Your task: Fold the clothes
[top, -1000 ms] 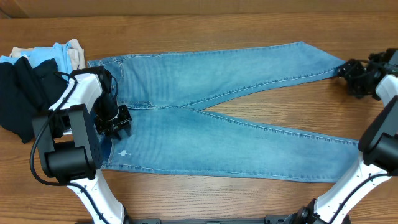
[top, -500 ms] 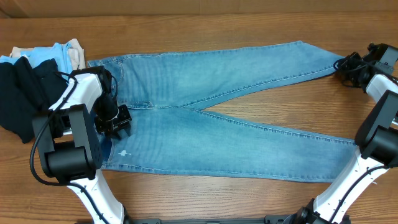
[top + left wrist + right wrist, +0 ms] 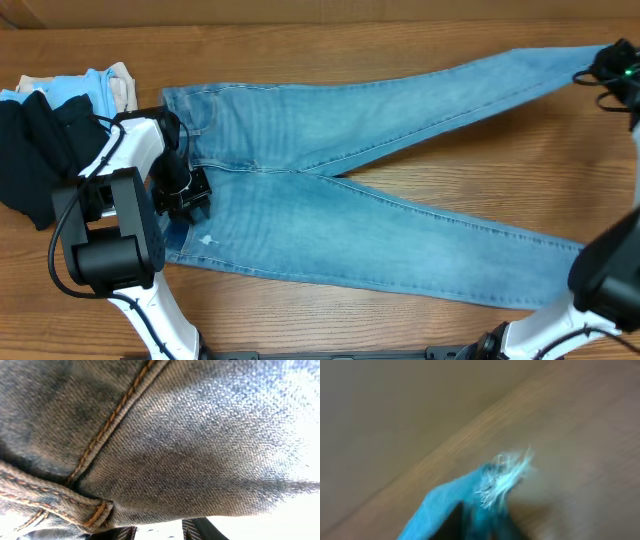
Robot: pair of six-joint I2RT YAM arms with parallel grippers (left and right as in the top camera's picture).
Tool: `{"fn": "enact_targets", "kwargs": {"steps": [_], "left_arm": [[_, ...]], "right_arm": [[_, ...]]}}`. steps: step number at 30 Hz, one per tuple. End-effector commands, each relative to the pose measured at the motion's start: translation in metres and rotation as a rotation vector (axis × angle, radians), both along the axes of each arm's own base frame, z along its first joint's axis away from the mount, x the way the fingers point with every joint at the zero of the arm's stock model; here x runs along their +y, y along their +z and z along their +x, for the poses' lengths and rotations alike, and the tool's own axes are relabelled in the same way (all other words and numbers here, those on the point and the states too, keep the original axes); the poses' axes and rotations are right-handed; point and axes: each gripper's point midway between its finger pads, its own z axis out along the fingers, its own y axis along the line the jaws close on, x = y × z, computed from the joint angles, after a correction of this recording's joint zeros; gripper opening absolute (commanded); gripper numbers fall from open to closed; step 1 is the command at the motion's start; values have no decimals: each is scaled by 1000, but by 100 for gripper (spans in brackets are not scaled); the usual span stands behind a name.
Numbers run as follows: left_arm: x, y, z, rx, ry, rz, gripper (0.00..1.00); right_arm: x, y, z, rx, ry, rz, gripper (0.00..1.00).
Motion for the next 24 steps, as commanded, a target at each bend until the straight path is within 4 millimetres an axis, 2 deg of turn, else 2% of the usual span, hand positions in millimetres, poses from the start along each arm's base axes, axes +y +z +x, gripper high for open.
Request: {"fn": "enact_targets", "kwargs": {"steps": [1, 4, 6, 11, 17, 21, 24], "left_arm": [[-2, 5, 8, -32, -28, -6, 34], [-2, 5, 7, -31, -29, -6, 34], [-2, 5, 7, -32, -33, -7, 34], [-2, 5, 7, -32, -36, -9, 34], [-2, 5, 7, -31, -43, -11, 33], [-1, 9, 13, -53, -44, -7, 33], [1, 15, 22, -87, -57, -3, 33]], "right_arm": [[-29, -51, -40, 254, -134, -82, 43], [-36, -76, -67, 406, -195, -103, 55], [-42, -81, -77, 450, -223, -118, 56], [-44, -81, -80, 457, -227, -116, 60], [-28, -86, -78, 457, -169, -44, 64], [-20, -79, -88, 473, -157, -23, 67], [-21, -60, -97, 452, -170, -29, 69]]}}
